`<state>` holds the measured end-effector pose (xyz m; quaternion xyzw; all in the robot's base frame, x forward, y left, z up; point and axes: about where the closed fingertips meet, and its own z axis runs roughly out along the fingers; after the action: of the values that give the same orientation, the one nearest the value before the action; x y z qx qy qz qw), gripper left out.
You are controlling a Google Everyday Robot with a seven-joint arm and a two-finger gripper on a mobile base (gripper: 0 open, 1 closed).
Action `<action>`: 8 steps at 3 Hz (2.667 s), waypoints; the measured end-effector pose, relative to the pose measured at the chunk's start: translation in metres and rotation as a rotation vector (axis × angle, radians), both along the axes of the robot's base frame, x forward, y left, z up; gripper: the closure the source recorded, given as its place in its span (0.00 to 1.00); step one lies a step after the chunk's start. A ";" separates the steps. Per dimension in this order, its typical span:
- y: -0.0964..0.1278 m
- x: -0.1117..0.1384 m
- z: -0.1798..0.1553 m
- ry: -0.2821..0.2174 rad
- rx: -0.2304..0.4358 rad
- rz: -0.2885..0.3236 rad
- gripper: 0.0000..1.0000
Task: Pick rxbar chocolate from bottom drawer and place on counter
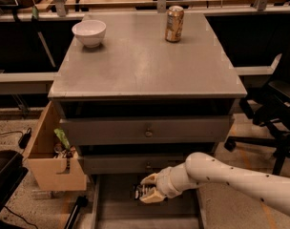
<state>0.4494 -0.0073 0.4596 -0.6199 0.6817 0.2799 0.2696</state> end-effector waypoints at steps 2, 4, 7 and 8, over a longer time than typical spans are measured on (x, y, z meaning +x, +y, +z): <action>0.023 -0.019 0.075 0.020 -0.010 0.081 1.00; 0.031 -0.064 0.247 -0.028 0.071 0.121 1.00; -0.013 -0.045 0.367 -0.197 0.136 0.023 1.00; -0.014 -0.006 0.388 -0.190 0.122 0.025 1.00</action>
Offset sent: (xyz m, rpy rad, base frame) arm -0.0453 0.0404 0.1584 0.0062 0.0554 0.1667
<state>0.4431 -0.0215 0.8473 -0.6345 0.6270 0.2644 0.3665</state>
